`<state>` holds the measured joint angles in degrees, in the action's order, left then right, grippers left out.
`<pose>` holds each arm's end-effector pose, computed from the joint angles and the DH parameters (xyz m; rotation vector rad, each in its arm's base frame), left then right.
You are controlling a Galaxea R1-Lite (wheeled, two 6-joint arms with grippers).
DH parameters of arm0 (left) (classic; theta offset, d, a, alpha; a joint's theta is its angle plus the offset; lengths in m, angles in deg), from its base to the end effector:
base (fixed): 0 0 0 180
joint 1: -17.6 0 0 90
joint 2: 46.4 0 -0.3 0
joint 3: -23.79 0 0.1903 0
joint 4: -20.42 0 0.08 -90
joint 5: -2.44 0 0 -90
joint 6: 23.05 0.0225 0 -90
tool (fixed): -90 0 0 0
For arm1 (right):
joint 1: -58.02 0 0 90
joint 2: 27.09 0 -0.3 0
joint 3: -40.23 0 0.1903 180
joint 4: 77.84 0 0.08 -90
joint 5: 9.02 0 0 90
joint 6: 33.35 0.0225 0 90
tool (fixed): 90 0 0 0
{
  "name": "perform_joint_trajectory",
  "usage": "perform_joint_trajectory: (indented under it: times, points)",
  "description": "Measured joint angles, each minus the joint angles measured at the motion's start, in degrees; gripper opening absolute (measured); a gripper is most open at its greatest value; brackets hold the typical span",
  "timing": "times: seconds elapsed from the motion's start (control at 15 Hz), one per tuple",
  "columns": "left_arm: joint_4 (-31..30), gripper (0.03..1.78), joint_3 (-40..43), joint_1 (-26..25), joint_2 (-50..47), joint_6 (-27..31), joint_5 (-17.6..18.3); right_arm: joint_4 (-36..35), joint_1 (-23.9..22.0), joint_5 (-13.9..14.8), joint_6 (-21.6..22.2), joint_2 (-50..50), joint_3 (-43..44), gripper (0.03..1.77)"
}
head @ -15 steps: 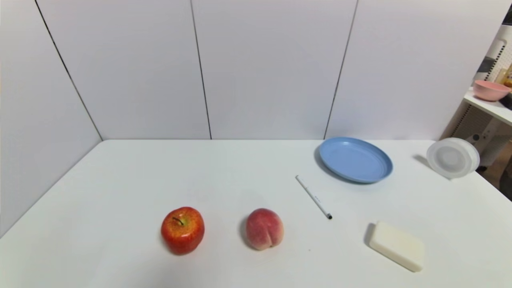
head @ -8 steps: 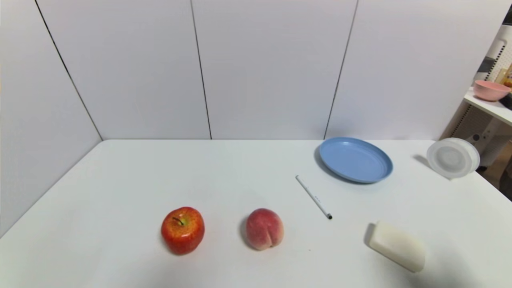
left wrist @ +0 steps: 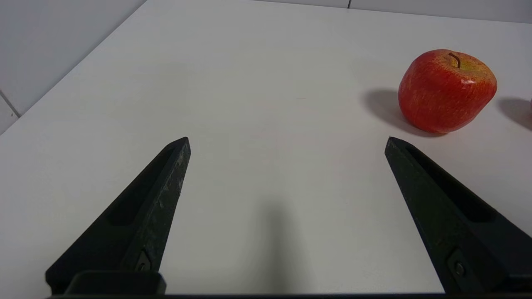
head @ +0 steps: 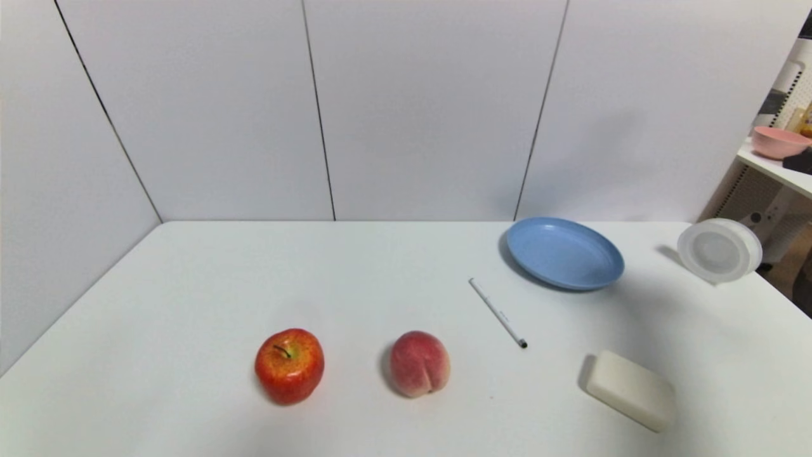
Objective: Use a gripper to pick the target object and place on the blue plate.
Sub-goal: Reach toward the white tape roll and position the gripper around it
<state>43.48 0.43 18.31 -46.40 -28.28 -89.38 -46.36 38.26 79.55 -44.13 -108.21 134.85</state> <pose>-0.0228 0.0010 0.0760 -0.0914 -0.0061 0.0191 0.2225 -0.0793 0.3092 -0.1271 0.3384 -0.2869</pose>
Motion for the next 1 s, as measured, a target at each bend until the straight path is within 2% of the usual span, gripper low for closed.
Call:
perform_joint_trajectory:
  times: [0.13,0.27,0.33,0.4,0.53,1.0]
  points:
    - [0.0,1.69,0.0,0.0,0.0,0.0,0.0,8.63,-2.39,-5.44,-6.61,-7.96,8.29,1.69]
    - [0.0,1.69,0.0,0.0,0.0,0.02,0.0,14.31,-4.62,-10.56,-14.43,-14.75,13.42,1.69]
    - [0.0,1.69,0.0,0.0,0.0,0.02,0.0,15.36,-5.45,-11.76,-17.97,-17.59,15.26,1.69]
    - [-0.02,1.69,0.0,0.0,0.0,0.02,0.02,15.75,-6.14,-12.3,-20.81,-20.15,17.08,1.69]
    - [0.0,1.69,0.0,0.0,0.0,0.02,0.02,16.08,-6.94,-12.54,-23.06,-24.72,20.7,1.69]
    - [0.0,1.69,0.0,0.0,0.0,0.0,0.0,18.97,-7.05,-12.11,-23.02,-32.2,25.27,1.69]
